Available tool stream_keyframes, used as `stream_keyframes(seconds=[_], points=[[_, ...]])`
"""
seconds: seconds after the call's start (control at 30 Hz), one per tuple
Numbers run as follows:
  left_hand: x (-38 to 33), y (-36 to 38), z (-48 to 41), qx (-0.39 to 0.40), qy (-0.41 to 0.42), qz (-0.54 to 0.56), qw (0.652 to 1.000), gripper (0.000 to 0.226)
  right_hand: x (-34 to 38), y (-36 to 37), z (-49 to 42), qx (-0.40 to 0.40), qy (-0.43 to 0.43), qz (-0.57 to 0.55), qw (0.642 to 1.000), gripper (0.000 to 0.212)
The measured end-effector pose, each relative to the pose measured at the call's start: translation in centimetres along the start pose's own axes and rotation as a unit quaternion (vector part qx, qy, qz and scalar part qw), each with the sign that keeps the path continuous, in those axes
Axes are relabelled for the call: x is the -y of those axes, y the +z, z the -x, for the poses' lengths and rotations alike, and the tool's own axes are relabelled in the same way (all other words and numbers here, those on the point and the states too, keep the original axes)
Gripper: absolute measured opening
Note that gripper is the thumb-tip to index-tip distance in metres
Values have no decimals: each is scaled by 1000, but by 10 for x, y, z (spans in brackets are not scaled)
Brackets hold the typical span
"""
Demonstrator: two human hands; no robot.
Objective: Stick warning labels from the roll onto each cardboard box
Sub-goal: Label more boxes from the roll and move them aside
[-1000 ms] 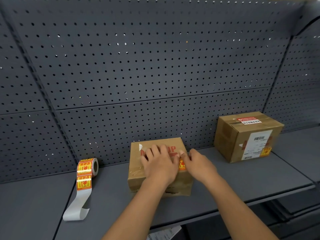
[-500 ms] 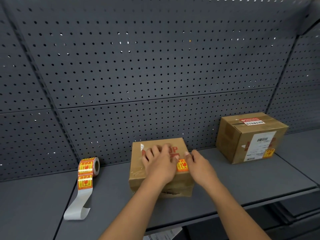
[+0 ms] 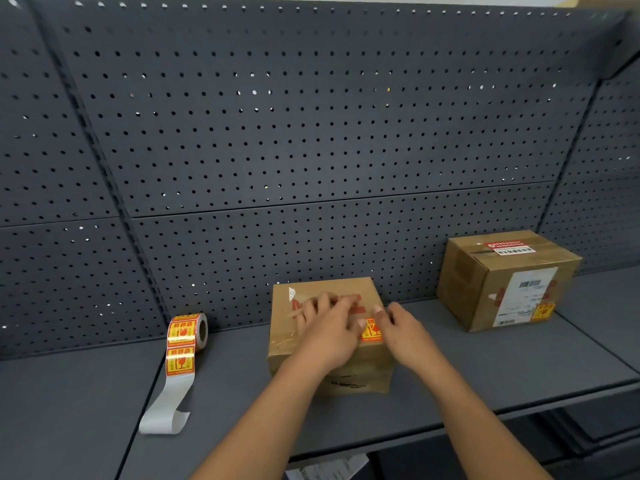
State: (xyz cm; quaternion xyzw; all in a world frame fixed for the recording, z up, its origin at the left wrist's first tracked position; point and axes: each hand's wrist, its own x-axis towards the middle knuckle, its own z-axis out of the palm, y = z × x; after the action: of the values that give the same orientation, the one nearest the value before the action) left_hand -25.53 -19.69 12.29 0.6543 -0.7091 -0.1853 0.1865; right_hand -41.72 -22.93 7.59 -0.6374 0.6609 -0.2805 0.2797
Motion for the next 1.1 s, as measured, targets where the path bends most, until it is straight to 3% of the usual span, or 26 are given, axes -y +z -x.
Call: stream_keyframes(seconds=[0.17,0.3,0.4,0.5,0.63,0.9,1.1], points=[[19,-17,13,-70,-8,190,979,42,-5,-7,13,-32,10,-109,994,55],[68,-36,28,-178,-39,178,967,45,-10,-11,27,-41,-17,-183,982,43],[94,-39,39,-100,-147,263,948,67,-13,-5,32,-48,-21,-254,966,36],[88,-24,48,-44,-164,362,916,71,-6,8,40,-11,14,-315,949,37],[77,-10,55,-67,-136,387,910,48,-3,28,46,-11,48,-366,929,35],[83,-9,54,-63,-142,445,882,51,8,31,54,-31,46,-392,918,40],[87,1,54,-59,-168,533,827,41,28,5,63,-43,-33,-350,935,37]])
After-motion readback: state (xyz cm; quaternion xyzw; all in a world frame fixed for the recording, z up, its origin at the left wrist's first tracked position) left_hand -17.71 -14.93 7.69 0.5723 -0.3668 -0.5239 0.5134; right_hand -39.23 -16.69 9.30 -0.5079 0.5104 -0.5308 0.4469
